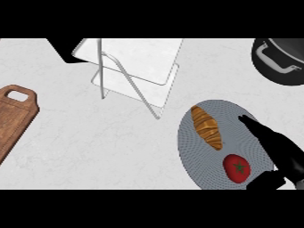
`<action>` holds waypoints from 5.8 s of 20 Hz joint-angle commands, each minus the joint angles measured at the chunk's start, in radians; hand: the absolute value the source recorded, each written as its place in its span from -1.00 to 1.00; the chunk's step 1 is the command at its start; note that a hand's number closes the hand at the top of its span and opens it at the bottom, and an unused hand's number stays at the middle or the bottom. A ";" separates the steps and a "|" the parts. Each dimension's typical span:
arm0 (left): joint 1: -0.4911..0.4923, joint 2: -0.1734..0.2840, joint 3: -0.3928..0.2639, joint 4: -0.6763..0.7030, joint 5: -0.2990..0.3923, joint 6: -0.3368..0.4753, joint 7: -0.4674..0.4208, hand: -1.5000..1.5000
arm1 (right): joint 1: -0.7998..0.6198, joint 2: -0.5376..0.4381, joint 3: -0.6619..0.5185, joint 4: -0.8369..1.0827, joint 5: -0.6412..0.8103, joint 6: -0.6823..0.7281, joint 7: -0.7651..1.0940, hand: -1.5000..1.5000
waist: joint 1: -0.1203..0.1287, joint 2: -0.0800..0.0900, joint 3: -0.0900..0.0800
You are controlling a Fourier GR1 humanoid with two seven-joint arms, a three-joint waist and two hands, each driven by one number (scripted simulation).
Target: Pick the tomato from the placemat and place it in the tiered shelf
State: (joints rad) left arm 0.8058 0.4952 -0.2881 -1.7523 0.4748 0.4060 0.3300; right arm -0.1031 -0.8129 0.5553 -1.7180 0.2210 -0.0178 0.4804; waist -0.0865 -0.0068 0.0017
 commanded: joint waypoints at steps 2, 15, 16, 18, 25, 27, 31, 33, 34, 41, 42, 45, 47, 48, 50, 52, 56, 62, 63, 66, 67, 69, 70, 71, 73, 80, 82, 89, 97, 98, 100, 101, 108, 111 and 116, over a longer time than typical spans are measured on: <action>-0.290 0.018 0.069 -0.093 -0.031 -0.058 -0.097 0.00 | 0.001 0.035 0.020 0.005 0.039 -0.034 -0.006 -1.00 | -0.026 -0.003 -0.005; -0.316 0.000 0.028 -0.064 -0.034 -0.039 -0.129 0.00 | 0.000 0.100 0.168 0.034 0.113 0.018 -0.094 1.00 | -0.008 0.000 -0.004; -0.330 0.017 0.037 -0.066 -0.027 -0.042 -0.111 0.00 | -0.025 0.104 0.159 0.029 0.115 0.021 -0.096 1.00 | -0.013 0.003 -0.004; -0.321 0.016 0.041 -0.067 -0.021 -0.037 -0.121 0.00 | -0.019 0.129 0.171 0.027 0.130 -0.006 -0.119 1.00 | -0.012 0.000 -0.003; -0.236 0.037 0.002 -0.084 -0.024 -0.025 -0.123 0.00 | -0.110 0.419 0.179 0.058 0.163 -0.104 0.195 1.00 | 0.014 -0.003 -0.015; -0.240 0.037 0.001 -0.087 -0.030 -0.013 -0.130 0.00 | -0.155 0.483 0.184 0.061 0.206 -0.139 0.251 1.00 | 0.015 -0.012 -0.016; -0.236 0.043 -0.004 -0.099 -0.023 -0.012 -0.128 0.00 | -0.261 0.599 0.179 0.065 0.319 -0.221 0.351 1.00 | 0.009 -0.029 -0.018; -0.231 0.053 0.006 -0.092 -0.021 -0.003 -0.124 0.00 | -0.318 0.652 0.176 0.059 0.374 -0.247 0.406 1.00 | 0.000 -0.038 -0.020; -0.227 0.050 -0.003 -0.098 -0.022 -0.008 -0.133 0.00 | -0.344 0.668 0.175 0.068 0.414 -0.259 0.438 1.00 | 0.002 -0.041 -0.020; -0.215 0.059 0.006 -0.091 -0.008 0.011 -0.133 0.00 | -0.533 0.785 0.134 0.104 0.610 -0.258 0.628 1.00 | -0.041 -0.055 -0.021; -0.211 0.064 0.010 -0.086 0.003 0.005 -0.129 0.00 | -0.560 0.798 0.128 0.109 0.636 -0.247 0.648 1.00 | -0.047 -0.057 -0.022; -0.207 0.060 0.004 -0.090 0.000 0.018 -0.141 0.00 | -0.644 0.810 0.090 0.122 0.686 -0.229 0.694 1.00 | -0.045 -0.054 -0.019; -0.202 0.057 -0.009 -0.092 0.001 0.011 -0.153 0.00 | -0.683 0.811 0.075 0.140 0.714 -0.205 0.725 1.00 | -0.045 -0.055 -0.020; -0.204 0.055 -0.005 -0.083 0.002 0.018 -0.155 0.00 | -0.718 0.812 0.047 0.142 0.723 -0.203 0.733 1.00 | -0.044 -0.052 -0.019; -0.209 0.052 -0.014 -0.082 -0.001 0.016 -0.168 0.00 | -0.753 0.812 0.015 0.153 0.744 -0.199 0.762 1.00 | -0.041 -0.047 -0.017; -0.218 0.058 0.002 -0.085 0.009 0.023 -0.165 0.00 | -0.796 0.812 -0.007 0.169 0.750 -0.182 0.775 1.00 | -0.039 -0.044 -0.017; -0.226 0.067 -0.007 -0.072 0.006 0.015 -0.180 0.00 | -0.890 0.812 -0.089 0.198 0.781 -0.166 0.795 1.00 | -0.041 -0.040 -0.016; -0.256 0.064 -0.013 -0.063 0.016 0.012 -0.191 0.00 | -1.018 0.813 -0.189 0.286 0.798 -0.124 0.800 1.00 | -0.022 -0.025 -0.016; -0.259 0.072 -0.004 -0.066 0.028 0.004 -0.186 0.00 | -1.025 0.813 -0.198 0.295 0.794 -0.104 0.806 1.00 | -0.026 -0.026 -0.014; -0.280 0.061 -0.025 -0.067 0.014 0.022 -0.190 0.00 | -1.078 0.813 -0.239 0.337 0.770 -0.077 0.791 1.00 | -0.021 -0.018 -0.013; -0.288 0.066 -0.023 -0.064 0.016 0.016 -0.191 0.00 | -1.082 0.813 -0.241 0.358 0.765 -0.082 0.793 1.00 | -0.012 -0.013 -0.014; -0.284 0.080 -0.020 -0.061 0.019 0.012 -0.194 0.00 | -1.118 0.813 -0.271 0.394 0.762 -0.051 0.793 1.00 | -0.006 -0.014 -0.012; -0.306 0.078 -0.020 -0.073 0.031 0.015 -0.171 0.00 | -1.132 0.813 -0.277 0.412 0.746 -0.049 0.769 1.00 | -0.012 -0.004 -0.012; -0.303 0.080 -0.026 -0.059 0.031 -0.003 -0.186 0.00 | -1.126 0.813 -0.270 0.432 0.749 -0.048 0.778 1.00 | 0.001 -0.007 -0.014; -0.318 0.071 -0.035 -0.064 0.026 0.015 -0.185 0.00 | -1.151 0.813 -0.291 0.477 0.750 -0.035 0.743 1.00 | 0.001 0.002 -0.012; -0.334 0.085 -0.042 -0.054 0.036 0.007 -0.196 0.00 | -1.187 0.813 -0.336 0.569 0.769 -0.046 0.724 1.00 | 0.015 0.008 -0.011; -0.333 0.088 -0.043 -0.046 0.040 0.008 -0.198 0.00 | -1.226 0.812 -0.374 0.584 0.774 -0.027 0.723 1.00 | 0.010 0.004 -0.011; -0.361 0.108 -0.039 -0.032 0.054 0.009 -0.195 0.00 | -1.254 0.813 -0.387 0.661 0.797 -0.040 0.663 1.00 | 0.015 0.010 -0.011; -0.376 0.110 -0.052 -0.032 0.070 0.021 -0.196 0.00 | -1.293 0.813 -0.442 0.721 0.796 -0.052 0.613 1.00 | 0.019 0.013 -0.008; -0.378 0.112 -0.046 -0.032 0.070 0.022 -0.207 0.00 | -1.299 0.813 -0.454 0.731 0.791 -0.056 0.613 1.00 | 0.022 0.013 -0.009; -0.385 0.110 -0.059 -0.035 0.073 0.031 -0.193 0.00 | -1.305 0.813 -0.428 0.758 0.798 -0.018 0.612 1.00 | 0.014 0.010 -0.009; -0.371 0.109 -0.059 -0.022 0.083 0.018 -0.206 0.00 | -1.300 0.807 -0.436 0.779 0.812 -0.008 0.592 1.00 | 0.017 0.010 -0.009; -0.363 0.121 -0.070 -0.043 0.082 0.040 -0.224 0.00 | -1.338 0.813 -0.557 0.739 0.822 -0.194 0.645 -1.00 | 0.016 0.010 -0.006; -0.373 0.125 -0.067 -0.037 0.099 0.041 -0.214 0.00 | -1.351 0.813 -0.601 0.696 0.790 -0.255 0.626 -1.00 | 0.011 0.007 -0.005; -0.361 0.131 -0.082 -0.022 0.100 0.038 -0.237 0.00 | -1.363 0.813 -0.691 0.660 0.766 -0.365 0.602 -1.00 | 0.023 0.007 -0.005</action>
State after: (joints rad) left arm 0.7052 0.6367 -0.4573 -1.6849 0.6103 0.4940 0.1760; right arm -1.4527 -0.0046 -0.0798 -1.0301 1.0062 -0.2611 1.0212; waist -0.0454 0.0038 0.0108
